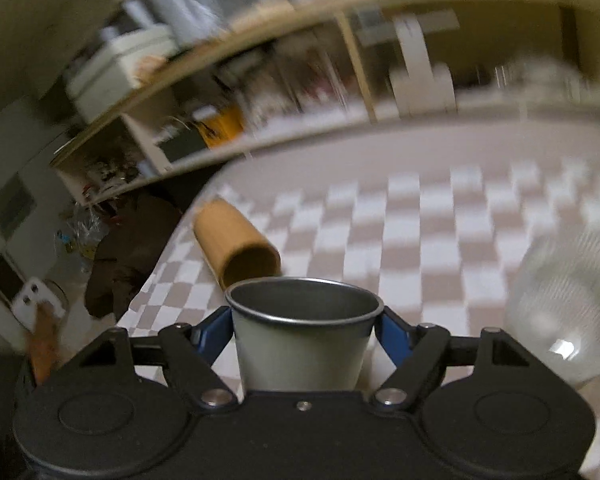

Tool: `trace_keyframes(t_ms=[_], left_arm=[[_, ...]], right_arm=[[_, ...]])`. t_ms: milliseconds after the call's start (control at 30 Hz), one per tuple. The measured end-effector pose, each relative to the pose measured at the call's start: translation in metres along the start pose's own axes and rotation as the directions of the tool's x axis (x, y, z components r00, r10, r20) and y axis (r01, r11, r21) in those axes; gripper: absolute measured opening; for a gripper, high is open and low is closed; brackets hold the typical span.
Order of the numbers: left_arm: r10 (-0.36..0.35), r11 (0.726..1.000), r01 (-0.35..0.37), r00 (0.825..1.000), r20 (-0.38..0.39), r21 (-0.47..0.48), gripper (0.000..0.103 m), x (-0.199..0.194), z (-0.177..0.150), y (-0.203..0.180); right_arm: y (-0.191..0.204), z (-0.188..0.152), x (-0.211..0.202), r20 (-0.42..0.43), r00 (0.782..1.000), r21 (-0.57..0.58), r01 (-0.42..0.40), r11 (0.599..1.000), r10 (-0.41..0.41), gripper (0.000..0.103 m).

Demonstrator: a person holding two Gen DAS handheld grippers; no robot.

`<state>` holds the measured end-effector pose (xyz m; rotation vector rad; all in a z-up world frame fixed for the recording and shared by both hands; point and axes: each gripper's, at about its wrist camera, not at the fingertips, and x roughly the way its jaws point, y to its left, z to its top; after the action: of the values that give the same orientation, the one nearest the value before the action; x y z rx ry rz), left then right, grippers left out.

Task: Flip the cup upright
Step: 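Grasp the cup rim with the right gripper while the left gripper opens and releases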

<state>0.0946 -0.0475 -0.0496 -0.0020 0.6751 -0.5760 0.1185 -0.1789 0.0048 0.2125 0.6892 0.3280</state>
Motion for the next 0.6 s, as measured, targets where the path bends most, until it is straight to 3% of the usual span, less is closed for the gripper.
trace_keyframes(t_ms=[267,600], left_arm=[[0.020,0.999,-0.021,0.998,0.058,0.026,0.059,0.000,-0.003,-0.010],[-0.002,1.000,0.001,0.996,0.087,0.011,0.050,0.011,-0.008,-0.008]], right_arm=[[0.010,-0.016,-0.032,0.172,0.984,-0.230,0.091,0.969,-0.052,0.077],[0.003,-0.038,-0.026,0.233,0.968,-0.269,0.161,0.950,-0.098,0.077]])
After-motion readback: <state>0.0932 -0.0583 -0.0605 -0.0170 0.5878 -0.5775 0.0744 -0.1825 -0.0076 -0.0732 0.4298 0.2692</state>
